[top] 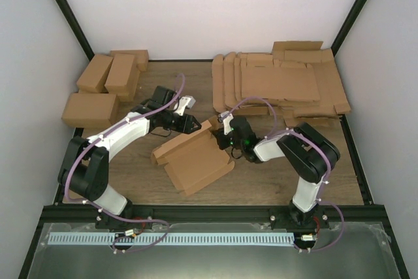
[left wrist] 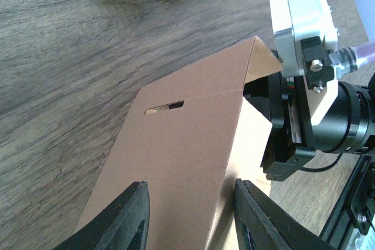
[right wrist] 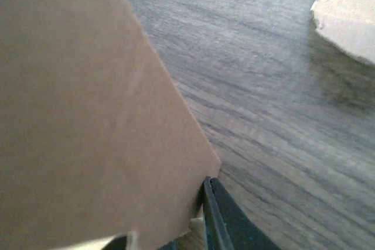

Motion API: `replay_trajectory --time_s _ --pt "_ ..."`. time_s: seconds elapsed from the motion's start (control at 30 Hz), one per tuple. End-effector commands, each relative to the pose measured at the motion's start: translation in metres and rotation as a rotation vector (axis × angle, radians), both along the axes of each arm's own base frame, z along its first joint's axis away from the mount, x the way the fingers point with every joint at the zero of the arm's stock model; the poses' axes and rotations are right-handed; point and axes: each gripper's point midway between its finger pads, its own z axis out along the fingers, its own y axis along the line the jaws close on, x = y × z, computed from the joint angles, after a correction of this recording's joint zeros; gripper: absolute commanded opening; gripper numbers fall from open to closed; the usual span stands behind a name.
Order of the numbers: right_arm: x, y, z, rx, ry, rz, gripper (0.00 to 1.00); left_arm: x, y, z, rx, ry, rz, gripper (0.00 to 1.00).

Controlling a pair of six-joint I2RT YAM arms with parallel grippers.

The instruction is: Fold the paper box

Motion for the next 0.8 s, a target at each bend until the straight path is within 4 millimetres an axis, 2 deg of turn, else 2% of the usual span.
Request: replay_trajectory --time_s 0.0,0.1,0.4,0.63,0.77 --pt "-0.003 0.012 0.028 0.046 -0.076 0.058 0.09 -0.01 0.018 -0.043 0.134 0.083 0.03 0.4" --pt "-0.006 0.015 0.034 0.027 -0.098 0.057 0.01 -0.01 0.02 -0.044 0.141 0.085 0.039 0.4" --pt "-0.033 0.026 0.052 0.034 -0.121 0.093 0.01 -0.007 0.023 -0.047 0.146 0.09 0.079 0.41" --pt "-0.035 0.028 0.075 0.049 -0.143 0.099 0.01 -0.006 0.024 -0.043 0.145 0.082 0.094 0.41" --pt "-0.032 0.031 0.085 0.05 -0.16 0.104 0.01 -0.007 0.018 -0.033 0.104 0.077 0.084 0.42"
